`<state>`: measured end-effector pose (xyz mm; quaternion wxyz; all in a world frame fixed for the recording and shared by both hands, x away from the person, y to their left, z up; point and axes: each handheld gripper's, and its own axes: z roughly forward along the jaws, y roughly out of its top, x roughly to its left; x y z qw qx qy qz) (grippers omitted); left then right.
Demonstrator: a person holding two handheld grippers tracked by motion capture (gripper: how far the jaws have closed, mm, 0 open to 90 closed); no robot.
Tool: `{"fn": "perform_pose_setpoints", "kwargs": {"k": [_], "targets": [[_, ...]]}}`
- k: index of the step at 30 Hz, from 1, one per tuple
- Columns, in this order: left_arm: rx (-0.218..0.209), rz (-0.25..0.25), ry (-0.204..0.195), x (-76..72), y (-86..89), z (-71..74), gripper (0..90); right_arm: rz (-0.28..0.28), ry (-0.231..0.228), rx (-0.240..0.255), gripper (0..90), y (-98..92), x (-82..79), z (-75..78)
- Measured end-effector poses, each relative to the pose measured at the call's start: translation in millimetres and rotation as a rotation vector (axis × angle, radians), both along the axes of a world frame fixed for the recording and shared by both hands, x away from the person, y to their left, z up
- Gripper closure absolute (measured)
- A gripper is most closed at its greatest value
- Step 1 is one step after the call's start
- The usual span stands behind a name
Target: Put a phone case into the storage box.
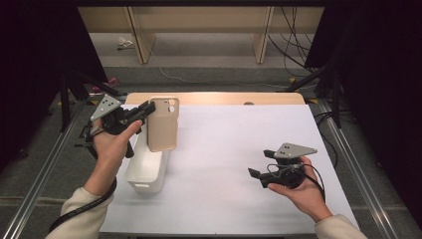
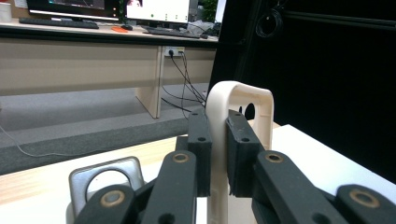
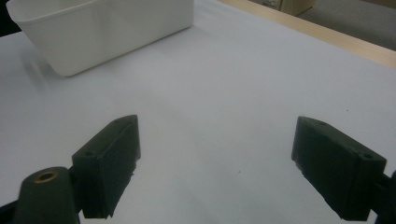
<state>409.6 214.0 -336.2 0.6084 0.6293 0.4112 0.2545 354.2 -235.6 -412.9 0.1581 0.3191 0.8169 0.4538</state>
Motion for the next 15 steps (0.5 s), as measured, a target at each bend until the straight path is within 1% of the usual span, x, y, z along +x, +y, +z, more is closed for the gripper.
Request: {"fn": "perform_pose_setpoints", "kwargs": {"k": [6, 15], "targets": [[0.002, 0.001, -0.004, 2.1, 5.3, -0.4, 81.6, -0.005, 0.002, 0.001, 16.4, -1.2, -0.4, -0.1], [0.011, 0.02, -0.008, 5.0, 14.0, -0.8, 81.6, -0.013, 0.002, 0.003, 16.4, -3.4, -0.6, 0.0]]}}
